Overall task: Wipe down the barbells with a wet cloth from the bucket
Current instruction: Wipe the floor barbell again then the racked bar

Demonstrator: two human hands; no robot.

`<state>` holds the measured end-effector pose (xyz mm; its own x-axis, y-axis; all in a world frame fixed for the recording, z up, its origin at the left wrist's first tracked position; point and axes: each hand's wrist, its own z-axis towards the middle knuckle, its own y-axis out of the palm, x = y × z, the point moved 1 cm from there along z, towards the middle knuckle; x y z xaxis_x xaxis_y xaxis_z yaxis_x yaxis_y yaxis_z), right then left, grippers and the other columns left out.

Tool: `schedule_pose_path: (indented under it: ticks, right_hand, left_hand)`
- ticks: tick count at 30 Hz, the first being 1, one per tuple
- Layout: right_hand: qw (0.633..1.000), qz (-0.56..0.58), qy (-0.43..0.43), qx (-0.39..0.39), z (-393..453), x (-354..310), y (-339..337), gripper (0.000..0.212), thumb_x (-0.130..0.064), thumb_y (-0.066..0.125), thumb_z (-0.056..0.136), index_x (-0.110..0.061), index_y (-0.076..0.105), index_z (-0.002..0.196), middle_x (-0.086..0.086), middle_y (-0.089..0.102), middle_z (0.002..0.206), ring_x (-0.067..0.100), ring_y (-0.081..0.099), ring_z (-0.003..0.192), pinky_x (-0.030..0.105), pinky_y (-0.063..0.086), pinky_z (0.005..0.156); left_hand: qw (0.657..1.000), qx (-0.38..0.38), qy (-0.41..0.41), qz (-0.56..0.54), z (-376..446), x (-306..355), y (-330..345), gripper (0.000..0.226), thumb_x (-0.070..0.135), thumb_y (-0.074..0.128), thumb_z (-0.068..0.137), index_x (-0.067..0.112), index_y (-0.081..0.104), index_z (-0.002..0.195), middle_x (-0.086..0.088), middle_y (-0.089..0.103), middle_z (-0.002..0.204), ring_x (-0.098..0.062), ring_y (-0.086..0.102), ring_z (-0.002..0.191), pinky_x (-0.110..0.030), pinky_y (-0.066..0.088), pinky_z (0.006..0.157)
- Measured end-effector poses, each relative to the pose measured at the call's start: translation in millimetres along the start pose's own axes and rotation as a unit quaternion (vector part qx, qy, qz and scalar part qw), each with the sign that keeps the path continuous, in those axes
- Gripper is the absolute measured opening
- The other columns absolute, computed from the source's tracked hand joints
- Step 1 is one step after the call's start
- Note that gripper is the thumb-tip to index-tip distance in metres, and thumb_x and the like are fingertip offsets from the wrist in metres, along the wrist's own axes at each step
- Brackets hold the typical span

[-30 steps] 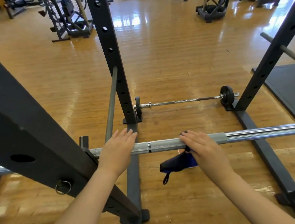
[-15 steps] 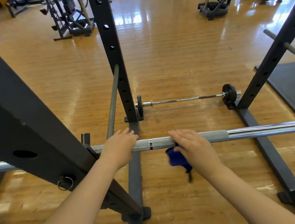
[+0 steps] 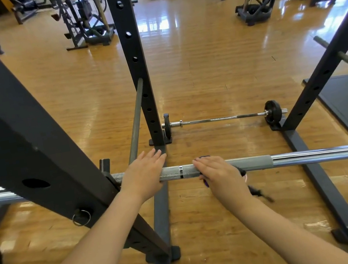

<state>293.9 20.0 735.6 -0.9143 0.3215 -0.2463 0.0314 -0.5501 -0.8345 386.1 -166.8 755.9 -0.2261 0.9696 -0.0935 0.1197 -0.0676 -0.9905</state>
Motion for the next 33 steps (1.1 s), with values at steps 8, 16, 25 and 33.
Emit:
schedule_pose_path:
  ticks: [8,16,25,33]
  right_hand:
    - [0.993,-0.038,0.093,0.059,-54,66,-44,0.044,0.012,0.067,0.075,-0.006,0.065,0.115,0.008,0.062,0.121,0.019,0.053,0.116,0.038,0.036,0.106]
    - [0.992,0.007,0.049,0.118,-23,26,-17,0.023,-0.003,0.068,0.071,-0.001,0.074,0.094,0.013,0.072,0.097,0.02,0.064,0.096,0.024,0.04,0.097]
    - [0.999,-0.019,0.038,0.031,-47,58,-30,0.048,-0.004,0.062,0.075,-0.01,0.058,0.123,0.008,0.062,0.125,0.017,0.048,0.122,0.039,0.025,0.109]
    - [0.99,-0.003,0.085,0.114,-35,46,-32,0.034,-0.015,0.047,0.079,-0.001,0.073,0.094,0.01,0.072,0.097,0.02,0.065,0.096,0.023,0.036,0.099]
  left_hand:
    - [1.0,-0.009,-0.003,0.011,0,2,-3,0.069,0.031,0.052,0.095,0.018,0.015,0.151,0.0,0.015,0.158,-0.014,0.01,0.146,-0.032,0.005,0.117]
    - [1.0,0.01,-0.007,0.017,0,1,-1,0.067,0.033,0.052,0.094,0.019,0.019,0.15,0.001,0.019,0.157,-0.014,0.011,0.146,-0.032,0.005,0.117]
    - [0.991,0.119,-0.048,0.044,-9,9,5,0.088,-0.004,0.084,0.049,-0.001,0.052,0.131,-0.021,0.055,0.132,-0.032,0.054,0.121,-0.046,0.034,0.103]
    - [0.993,-0.113,-0.013,-0.001,9,3,-11,0.077,-0.004,0.049,0.088,0.022,0.013,0.152,-0.005,0.007,0.159,-0.02,0.005,0.147,-0.034,0.01,0.119]
